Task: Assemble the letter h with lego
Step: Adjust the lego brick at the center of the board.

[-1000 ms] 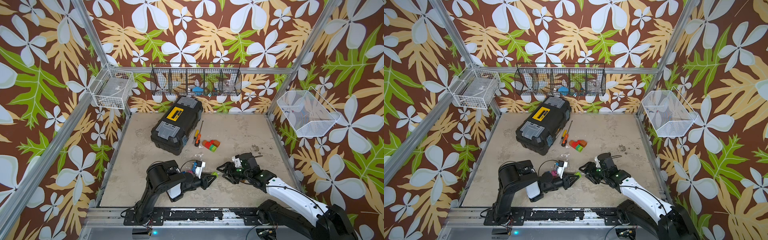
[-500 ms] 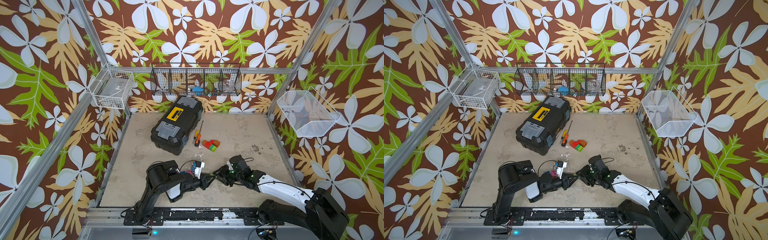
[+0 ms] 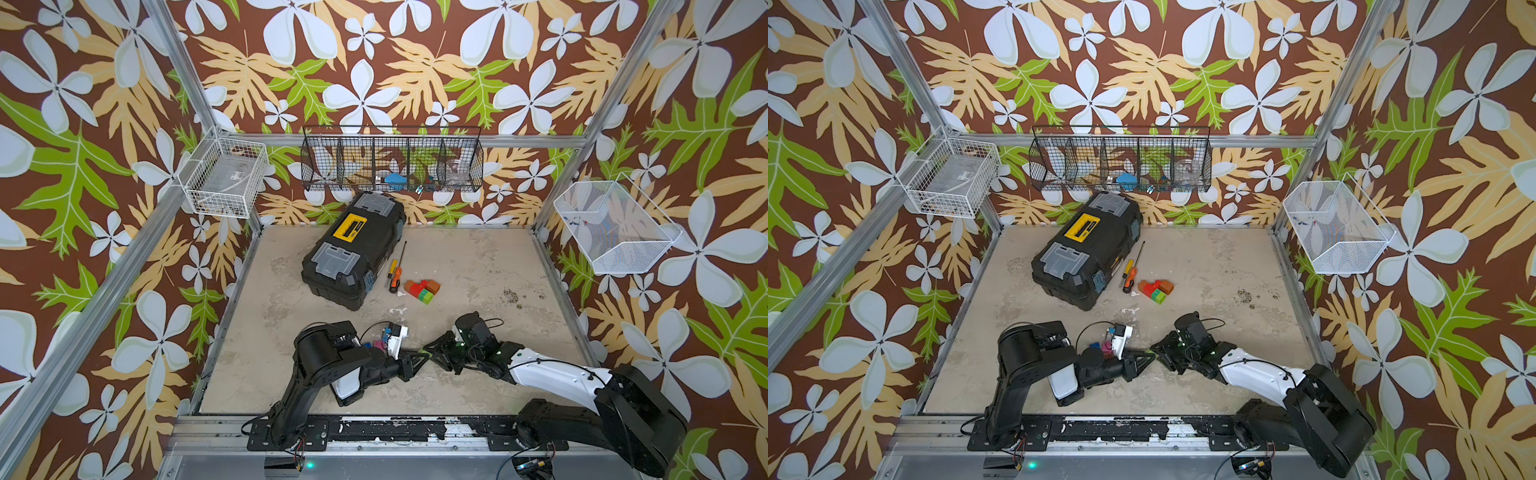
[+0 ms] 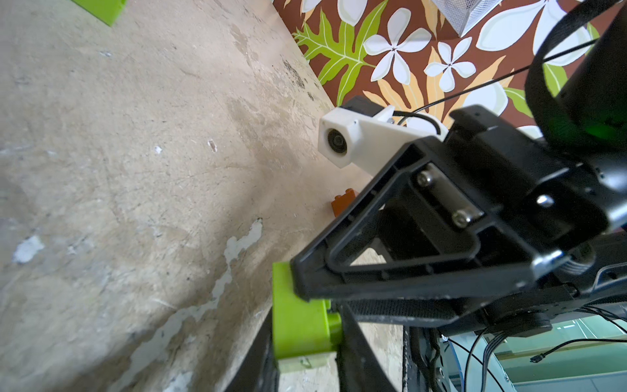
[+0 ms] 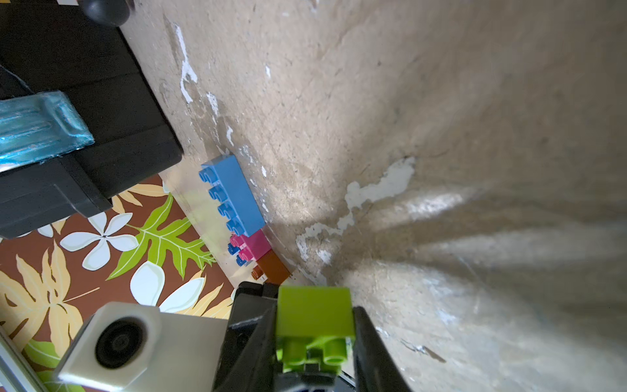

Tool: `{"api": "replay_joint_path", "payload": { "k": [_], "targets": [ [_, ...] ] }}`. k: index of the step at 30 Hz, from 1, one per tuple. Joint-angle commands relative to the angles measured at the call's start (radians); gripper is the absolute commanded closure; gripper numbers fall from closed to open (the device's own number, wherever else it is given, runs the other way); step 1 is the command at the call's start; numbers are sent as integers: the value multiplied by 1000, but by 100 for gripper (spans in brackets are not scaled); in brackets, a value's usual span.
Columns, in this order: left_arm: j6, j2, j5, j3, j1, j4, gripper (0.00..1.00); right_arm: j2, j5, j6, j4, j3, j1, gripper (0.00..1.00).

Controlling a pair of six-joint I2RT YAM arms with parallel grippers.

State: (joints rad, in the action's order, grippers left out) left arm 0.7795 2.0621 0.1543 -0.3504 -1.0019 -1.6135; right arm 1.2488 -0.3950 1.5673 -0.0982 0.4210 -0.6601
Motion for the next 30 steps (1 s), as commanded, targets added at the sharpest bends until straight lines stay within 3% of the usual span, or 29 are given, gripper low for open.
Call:
{"api": "replay_joint_path", "payload": {
  "k": [1, 3, 7, 10, 11, 14, 19, 24, 30],
  "targets": [
    [4, 8, 2, -10, 3, -192, 71, 7, -18, 20, -32, -2, -4, 68],
    [-4, 7, 23, -13, 3, -192, 66, 14, -20, 19, -41, -8, -5, 69],
    [-38, -34, -4, 21, 3, -186, 45, 8, 17, -59, 52, -1, 6, 70],
    [-65, -81, -46, 56, 2, -186, 17, 1, 60, -191, 196, 33, 56, 70],
    [-81, -98, -59, 68, 3, -185, 2, 0, 77, -244, 244, 50, 81, 70],
    [-118, -141, -111, 104, 3, -184, 0, 2, 151, -413, 389, 118, 147, 69],
    [-174, -210, -202, 144, 3, -150, 0, 70, 344, -659, 522, 240, 157, 68],
    [-206, -256, -196, 118, 3, -29, 0, 168, 433, -785, 556, 325, 158, 65],
    [-262, -262, -162, 120, 1, -21, 0, 267, 396, -835, 508, 385, 157, 60]
  ]
}}
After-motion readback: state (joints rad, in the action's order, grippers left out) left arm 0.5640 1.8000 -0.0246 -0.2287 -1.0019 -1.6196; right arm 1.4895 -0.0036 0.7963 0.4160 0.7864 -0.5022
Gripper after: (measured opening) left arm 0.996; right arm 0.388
